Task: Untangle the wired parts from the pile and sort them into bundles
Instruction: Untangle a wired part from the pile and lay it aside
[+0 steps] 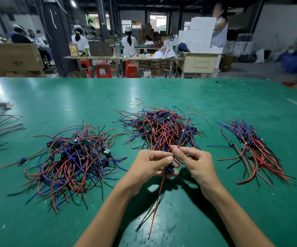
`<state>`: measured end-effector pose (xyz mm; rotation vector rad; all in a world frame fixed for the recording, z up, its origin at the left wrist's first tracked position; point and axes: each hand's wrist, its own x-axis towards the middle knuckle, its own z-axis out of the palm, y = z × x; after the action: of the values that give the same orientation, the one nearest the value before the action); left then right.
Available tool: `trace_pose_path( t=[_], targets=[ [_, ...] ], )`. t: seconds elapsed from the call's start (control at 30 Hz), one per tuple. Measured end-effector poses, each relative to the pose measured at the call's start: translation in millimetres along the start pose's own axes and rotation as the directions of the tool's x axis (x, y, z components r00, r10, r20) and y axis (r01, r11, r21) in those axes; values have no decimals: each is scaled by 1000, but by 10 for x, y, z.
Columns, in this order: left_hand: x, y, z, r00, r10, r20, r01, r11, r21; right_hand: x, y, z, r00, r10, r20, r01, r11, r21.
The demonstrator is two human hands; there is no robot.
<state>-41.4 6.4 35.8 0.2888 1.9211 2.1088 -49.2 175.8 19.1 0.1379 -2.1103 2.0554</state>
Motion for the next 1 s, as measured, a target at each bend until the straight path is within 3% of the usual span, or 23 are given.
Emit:
trace_pose_path(
  t=[0.2, 0.3, 0.57, 0.8, 0.93, 1.0],
  targets=[
    [7, -28, 75, 996, 17, -89, -16, 1000, 13, -52, -12, 84, 989, 87, 122, -94, 994, 58],
    [12, -53, 101, 988, 67, -141, -60, 997, 58, -55, 1, 150, 990, 91, 109, -99, 993, 68],
    [44, -49, 102, 992, 76, -97, -67, 993, 97, -30, 86, 261, 984, 176, -31, -164, 956, 242],
    [8, -40, 138, 999, 34, 7, -34, 993, 116, 48, 97, 128, 970, 148, -194, -107, 973, 206],
    [-27, -28, 138, 995, -42, 86, 33, 994, 104, 123, 86, 27, 926, 153, -346, -72, 969, 235],
    [-35, -45, 135, 990, -75, 120, 60, 991, 122, 140, 106, -28, 877, 58, -476, -19, 996, 86]
  ],
)
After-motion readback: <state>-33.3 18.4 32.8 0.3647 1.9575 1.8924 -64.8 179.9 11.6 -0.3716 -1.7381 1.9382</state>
